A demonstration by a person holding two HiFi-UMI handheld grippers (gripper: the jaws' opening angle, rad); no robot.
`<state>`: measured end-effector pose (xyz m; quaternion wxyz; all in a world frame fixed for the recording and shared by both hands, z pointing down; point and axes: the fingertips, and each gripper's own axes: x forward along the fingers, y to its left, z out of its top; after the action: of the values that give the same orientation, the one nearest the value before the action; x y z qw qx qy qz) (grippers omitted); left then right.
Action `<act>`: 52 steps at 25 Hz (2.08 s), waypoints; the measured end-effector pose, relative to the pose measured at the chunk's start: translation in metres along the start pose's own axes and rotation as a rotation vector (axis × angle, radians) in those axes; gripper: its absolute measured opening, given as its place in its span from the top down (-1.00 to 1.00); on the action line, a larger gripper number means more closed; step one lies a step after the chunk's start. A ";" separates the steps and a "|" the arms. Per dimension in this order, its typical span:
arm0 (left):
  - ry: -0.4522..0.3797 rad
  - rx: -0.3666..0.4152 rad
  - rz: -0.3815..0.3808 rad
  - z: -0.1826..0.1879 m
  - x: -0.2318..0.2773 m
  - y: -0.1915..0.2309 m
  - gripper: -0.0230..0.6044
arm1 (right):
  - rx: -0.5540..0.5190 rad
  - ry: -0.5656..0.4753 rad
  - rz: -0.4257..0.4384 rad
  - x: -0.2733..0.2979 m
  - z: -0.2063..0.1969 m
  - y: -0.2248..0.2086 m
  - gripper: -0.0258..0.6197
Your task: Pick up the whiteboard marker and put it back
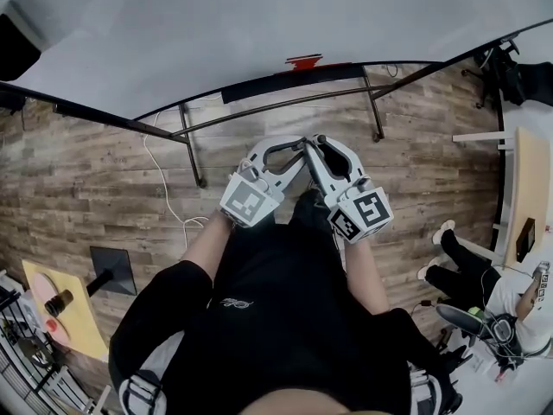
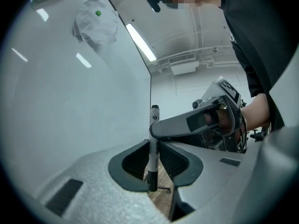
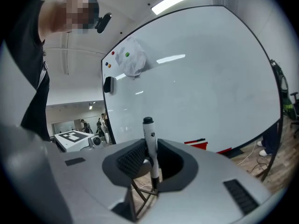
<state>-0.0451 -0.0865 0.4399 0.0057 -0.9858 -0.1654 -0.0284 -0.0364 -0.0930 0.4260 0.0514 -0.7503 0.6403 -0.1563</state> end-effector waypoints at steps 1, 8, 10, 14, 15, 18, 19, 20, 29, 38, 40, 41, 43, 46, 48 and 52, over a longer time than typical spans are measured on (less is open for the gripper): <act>0.000 -0.004 0.007 0.000 0.004 -0.001 0.71 | 0.003 -0.001 0.004 -0.001 0.000 -0.004 0.73; 0.039 0.013 0.059 -0.001 0.055 -0.017 0.71 | -0.002 -0.008 0.065 -0.025 0.010 -0.052 0.75; 0.051 0.014 0.077 0.000 0.078 -0.023 0.71 | -0.003 -0.014 0.069 -0.037 0.014 -0.075 0.75; 0.094 0.008 0.152 0.001 0.120 -0.030 0.71 | 0.000 -0.015 0.074 -0.059 0.023 -0.123 0.75; 0.106 0.006 0.174 -0.001 0.130 -0.032 0.71 | -0.004 -0.012 0.076 -0.065 0.025 -0.136 0.75; 0.144 0.010 0.238 -0.007 0.155 -0.035 0.71 | -0.020 -0.009 0.087 -0.080 0.029 -0.170 0.75; 0.161 0.011 0.259 -0.010 0.161 -0.036 0.71 | -0.029 -0.006 0.090 -0.084 0.030 -0.181 0.75; 0.177 0.011 0.281 -0.013 0.166 -0.036 0.71 | -0.044 0.002 0.092 -0.088 0.030 -0.191 0.75; 0.273 -0.082 0.534 -0.040 0.146 -0.035 0.89 | -0.297 0.121 0.127 -0.071 0.010 -0.205 0.75; 0.228 -0.204 0.716 -0.046 0.047 0.011 0.90 | -0.675 0.283 0.143 -0.027 -0.008 -0.142 0.75; 0.221 -0.205 0.736 -0.046 0.028 0.022 0.90 | -0.760 0.320 0.143 -0.019 -0.012 -0.128 0.75; 0.213 -0.211 0.746 -0.046 0.019 0.027 0.90 | -0.793 0.337 0.140 -0.016 -0.015 -0.121 0.75; 0.193 -0.233 0.763 -0.047 0.004 0.032 0.90 | -0.859 0.371 0.127 -0.011 -0.021 -0.111 0.75; 0.163 -0.253 0.777 -0.051 -0.011 0.037 0.90 | -0.956 0.414 0.102 -0.002 -0.030 -0.098 0.75; 0.146 -0.274 0.786 -0.058 -0.022 0.040 0.90 | -0.991 0.443 0.098 0.004 -0.037 -0.091 0.75; 0.111 -0.332 0.803 -0.066 -0.033 0.040 0.90 | -1.062 0.494 0.109 0.009 -0.045 -0.092 0.75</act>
<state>-0.0671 -0.1362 0.5033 -0.1334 -0.9564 0.2384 -0.1033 0.0380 -0.0806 0.4955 -0.4740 -0.5807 0.6617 0.0186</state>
